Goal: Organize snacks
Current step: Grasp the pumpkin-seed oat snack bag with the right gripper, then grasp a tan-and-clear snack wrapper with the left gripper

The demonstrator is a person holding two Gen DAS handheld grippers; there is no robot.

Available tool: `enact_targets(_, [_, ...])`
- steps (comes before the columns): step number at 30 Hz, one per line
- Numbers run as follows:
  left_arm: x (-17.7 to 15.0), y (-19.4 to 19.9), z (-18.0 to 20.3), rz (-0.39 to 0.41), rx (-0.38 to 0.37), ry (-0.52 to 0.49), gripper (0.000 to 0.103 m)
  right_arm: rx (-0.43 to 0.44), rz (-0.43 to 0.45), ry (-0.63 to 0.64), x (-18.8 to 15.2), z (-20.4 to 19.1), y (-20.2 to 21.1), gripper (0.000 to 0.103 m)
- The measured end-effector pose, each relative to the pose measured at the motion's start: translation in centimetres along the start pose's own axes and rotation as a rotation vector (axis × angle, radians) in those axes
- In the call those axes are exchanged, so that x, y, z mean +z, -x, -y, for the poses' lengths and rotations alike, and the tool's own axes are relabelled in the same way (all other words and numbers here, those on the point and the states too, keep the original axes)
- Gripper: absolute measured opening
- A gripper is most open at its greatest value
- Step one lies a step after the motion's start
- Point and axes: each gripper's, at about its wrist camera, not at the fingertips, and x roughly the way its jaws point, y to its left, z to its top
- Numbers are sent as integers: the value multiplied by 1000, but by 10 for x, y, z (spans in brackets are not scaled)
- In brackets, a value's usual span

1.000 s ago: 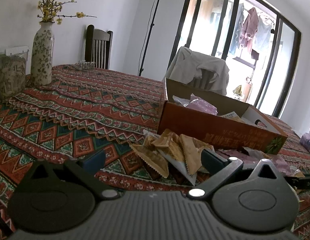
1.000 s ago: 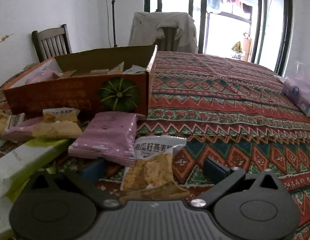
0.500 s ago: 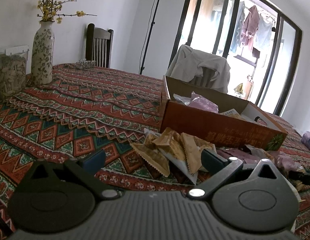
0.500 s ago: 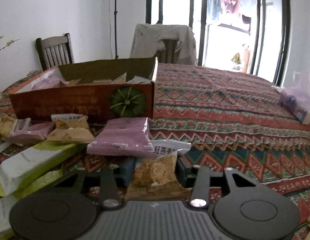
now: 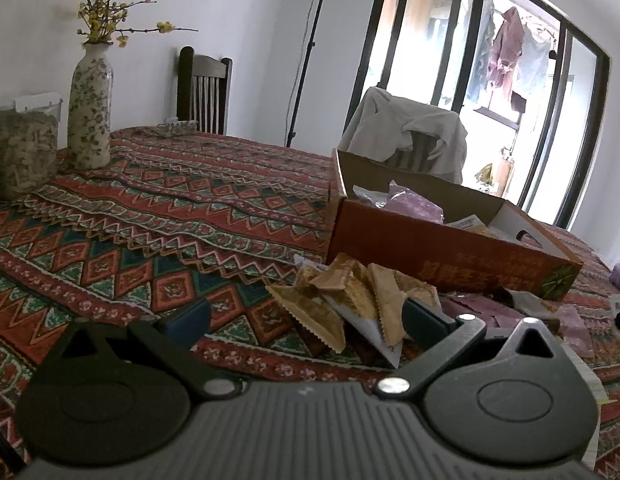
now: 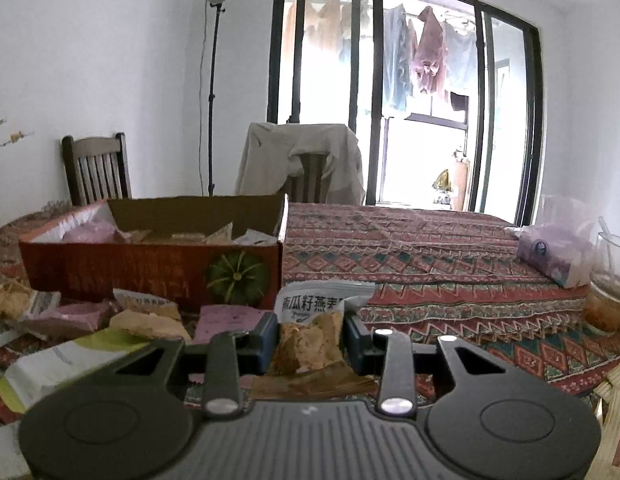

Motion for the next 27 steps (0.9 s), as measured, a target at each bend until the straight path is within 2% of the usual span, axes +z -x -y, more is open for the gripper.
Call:
enact_targets(8, [0,-2,4,-10,31,-9,103,2,35,-1,-1,0,6,35])
enact_targets(15, [7,-14,13,-68,29,-55,103,6,44,-18,-2,2,7,35])
enact_targets(18, [12,-18,19,-71,65,-85,103,9,44,-27,-2,4,7,35])
enact_targets(22, [16,-18,32,-71,38,-137,103,11,49,-34,-2,4,8,35])
enact_targets(27, [20,-18,63,-55,61,-231,103,11,55,-37,-2,4,8,35])
